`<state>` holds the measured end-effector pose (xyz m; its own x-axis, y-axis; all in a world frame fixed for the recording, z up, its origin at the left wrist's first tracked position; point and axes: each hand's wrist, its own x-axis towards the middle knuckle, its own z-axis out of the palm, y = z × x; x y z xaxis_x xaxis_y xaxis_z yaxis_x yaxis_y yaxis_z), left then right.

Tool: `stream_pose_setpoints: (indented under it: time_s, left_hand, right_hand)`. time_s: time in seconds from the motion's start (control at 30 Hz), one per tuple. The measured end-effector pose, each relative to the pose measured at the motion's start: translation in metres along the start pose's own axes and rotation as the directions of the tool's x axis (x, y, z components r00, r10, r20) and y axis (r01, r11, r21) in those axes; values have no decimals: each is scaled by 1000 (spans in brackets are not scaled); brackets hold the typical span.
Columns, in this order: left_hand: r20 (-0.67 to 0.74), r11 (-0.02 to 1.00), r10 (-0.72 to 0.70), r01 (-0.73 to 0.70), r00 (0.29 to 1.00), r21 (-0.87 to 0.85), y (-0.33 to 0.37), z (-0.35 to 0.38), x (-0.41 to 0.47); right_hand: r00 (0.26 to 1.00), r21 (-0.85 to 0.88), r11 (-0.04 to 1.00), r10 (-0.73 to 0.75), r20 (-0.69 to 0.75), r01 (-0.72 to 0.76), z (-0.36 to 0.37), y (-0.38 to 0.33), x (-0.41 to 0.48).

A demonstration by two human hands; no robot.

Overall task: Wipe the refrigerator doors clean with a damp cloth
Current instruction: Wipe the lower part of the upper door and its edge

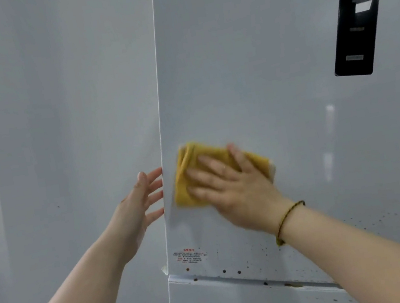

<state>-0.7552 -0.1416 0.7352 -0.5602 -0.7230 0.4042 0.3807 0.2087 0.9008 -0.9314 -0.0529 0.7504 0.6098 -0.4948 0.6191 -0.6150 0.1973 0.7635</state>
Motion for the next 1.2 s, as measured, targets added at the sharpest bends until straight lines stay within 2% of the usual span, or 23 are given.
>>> stream_pose_setpoints:
  time_s: [0.1,0.17,0.27,0.33,0.4,0.47,0.5,0.57,0.63,0.67,0.77,0.83,0.9,1.0,1.03,1.07,1.13,1.2]
  left_hand:
    - [-9,1000,-3,4,1000,12,-1,0,-2]
    - [-17,1000,-8,8,1000,-3,-1,0,-3]
    - [-14,1000,-14,14,1000,-9,-1,0,-3]
    - [-8,1000,-7,7,1000,3,-1,1,-4]
    - [-6,1000,5,-5,1000,25,-2,2,-4]
    - [-15,999,15,-14,1000,35,-4,3,-4]
    - [-20,999,20,-19,1000,41,-4,3,-3]
    - [-30,998,36,-34,999,50,-6,5,-3]
    - [-50,996,55,-52,997,68,-8,8,-5]
    - [-56,995,63,-59,996,81,-10,10,-6]
    - [-74,991,73,-64,995,119,-12,16,-8]
    - [-82,990,81,-71,993,124,-12,18,-8]
    - [-83,988,89,-77,993,134,-13,20,-9]
    - [-109,984,94,-75,990,165,-15,22,-10]
    - [-124,973,103,-74,987,218,-16,24,-10]
    - [-146,950,121,-72,982,302,-17,27,-11]
    - [-199,867,203,-81,959,492,-22,34,-13]
    - [-194,757,335,-140,922,638,-29,44,-19]
  right_hand:
    - [946,5,946,324,-22,-323,1,-11,14]
    - [930,4,930,368,21,-368,11,-46,2]
    - [973,17,988,149,174,-154,24,-106,-39]
    - [966,51,998,-36,255,23,22,-124,-61]
    - [945,53,982,-186,270,179,17,-117,-66]
    - [943,20,969,-244,226,246,14,-95,-55]
    - [963,3,977,-209,168,211,14,-80,-46]
    - [999,12,1000,6,32,-7,11,-50,-28]
    - [971,25,972,236,-41,-235,6,-31,-17]
    - [951,14,952,305,-50,-304,5,-30,-17]
    - [929,-26,929,369,-11,-370,13,-60,-35]
    - [959,-19,961,278,53,-277,21,-92,-60]
    - [984,-12,993,116,132,-115,25,-109,-84]
    - [974,11,993,-113,197,113,19,-92,-91]
    - [973,-1,990,-142,181,144,17,-78,-88]
    - [983,-24,993,-110,146,115,12,-61,-84]
    - [994,-60,993,100,42,-97,-1,-24,-76]
    - [949,-93,945,310,-60,-314,-11,0,-75]
